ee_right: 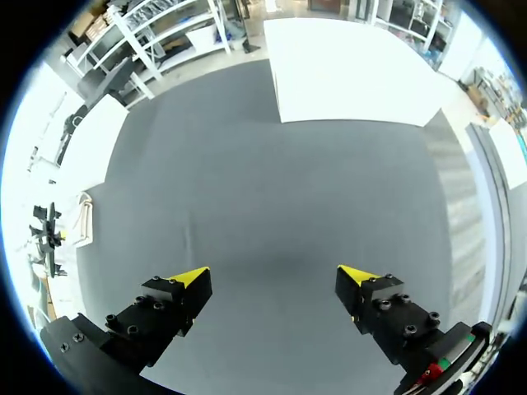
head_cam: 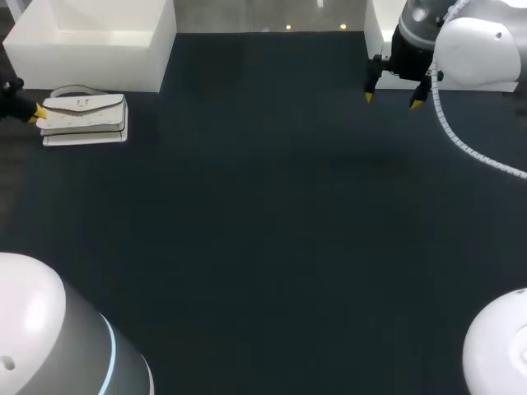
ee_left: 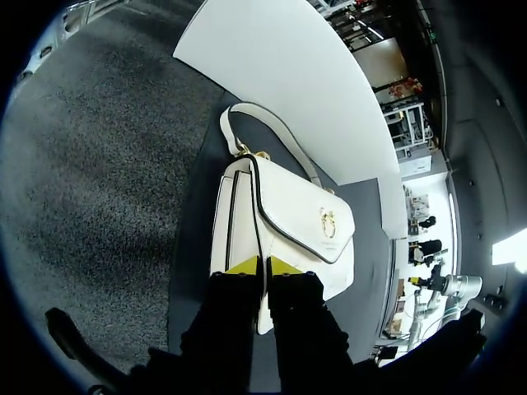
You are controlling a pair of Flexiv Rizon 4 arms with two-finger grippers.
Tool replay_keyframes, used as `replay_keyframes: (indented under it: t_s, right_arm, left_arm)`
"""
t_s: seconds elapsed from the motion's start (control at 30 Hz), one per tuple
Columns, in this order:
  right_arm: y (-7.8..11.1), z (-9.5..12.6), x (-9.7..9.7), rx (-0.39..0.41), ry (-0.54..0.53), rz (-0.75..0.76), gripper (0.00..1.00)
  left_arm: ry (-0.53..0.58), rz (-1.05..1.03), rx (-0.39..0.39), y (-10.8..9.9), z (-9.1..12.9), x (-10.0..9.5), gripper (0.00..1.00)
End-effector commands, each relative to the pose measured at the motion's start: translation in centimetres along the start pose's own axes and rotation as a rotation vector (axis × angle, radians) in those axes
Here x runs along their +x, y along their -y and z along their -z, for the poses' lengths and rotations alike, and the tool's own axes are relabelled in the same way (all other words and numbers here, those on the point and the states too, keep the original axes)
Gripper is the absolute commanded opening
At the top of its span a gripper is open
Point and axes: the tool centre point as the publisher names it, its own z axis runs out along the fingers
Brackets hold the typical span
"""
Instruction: Pick up the bag, open it, inspect its contents, close it, and place it on the opposite side
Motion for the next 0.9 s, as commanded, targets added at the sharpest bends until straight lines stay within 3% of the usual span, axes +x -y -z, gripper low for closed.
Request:
replay_keyframes:
  t_s: [0.03, 0.07, 0.27, 0.6, 0.9]
  right_arm:
    - [0.0, 0.0, 0.1, -0.001, 0.004, -0.002, 1.00]
    - [0.0, 0.0, 0.1, -0.001, 0.004, -0.002, 1.00]
    - [0.0, 0.0, 0.1, -0.001, 0.004, -0.002, 1.00]
    - [0.0, 0.0, 0.1, -0.001, 0.004, -0.002, 1.00]
    - [0.0, 0.0, 0.1, -0.001, 0.004, -0.002, 1.00]
  left_arm:
    - [-0.002, -0.014, -0.160, 1.2, 0.3, -0.1, 0.85]
    - [0.007, -0.020, -0.158, 0.9, 0.5, 0.2, 1.00]
    - [0.076, -0.025, -0.139, -0.8, 2.4, 1.4, 1.00]
    - [0.260, -0.019, -0.090, -5.3, 5.3, 4.5, 1.00]
    - [0.409, -0.042, -0.062, -7.4, 6.7, 6.8, 1.00]
